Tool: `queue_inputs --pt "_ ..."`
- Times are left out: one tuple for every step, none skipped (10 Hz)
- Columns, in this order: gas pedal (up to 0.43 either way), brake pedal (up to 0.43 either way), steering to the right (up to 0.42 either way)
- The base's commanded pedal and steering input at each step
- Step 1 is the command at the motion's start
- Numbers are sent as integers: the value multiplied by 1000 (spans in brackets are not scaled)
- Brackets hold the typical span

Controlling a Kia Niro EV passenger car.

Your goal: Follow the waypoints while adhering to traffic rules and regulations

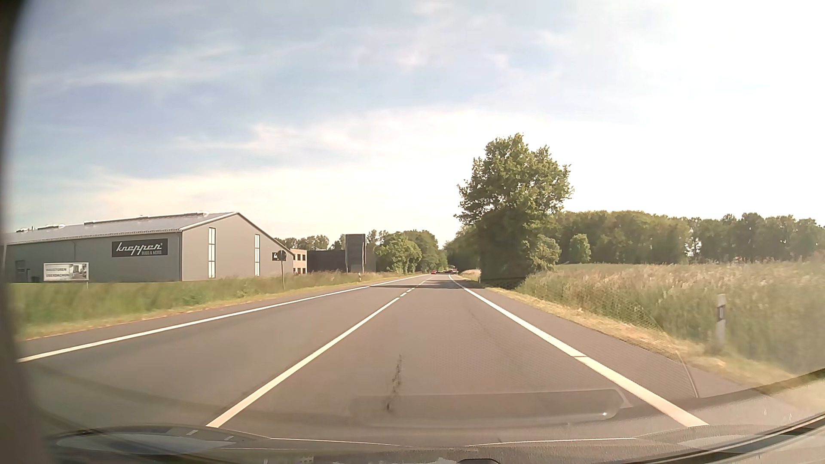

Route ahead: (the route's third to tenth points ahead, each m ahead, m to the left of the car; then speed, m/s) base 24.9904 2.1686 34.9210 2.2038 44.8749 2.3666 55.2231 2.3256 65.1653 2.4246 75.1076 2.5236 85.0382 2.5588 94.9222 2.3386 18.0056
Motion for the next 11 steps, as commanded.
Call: queue_inputs --pt "268 0 0" --pt "280 0 0" --pt "280 0 -1" --pt "280 0 -1" --pt "280 0 -2" --pt "280 0 -4" --pt "280 0 -5" --pt "280 0 -6" --pt "280 0 -6" --pt "280 0 -5" --pt "280 0 -5"
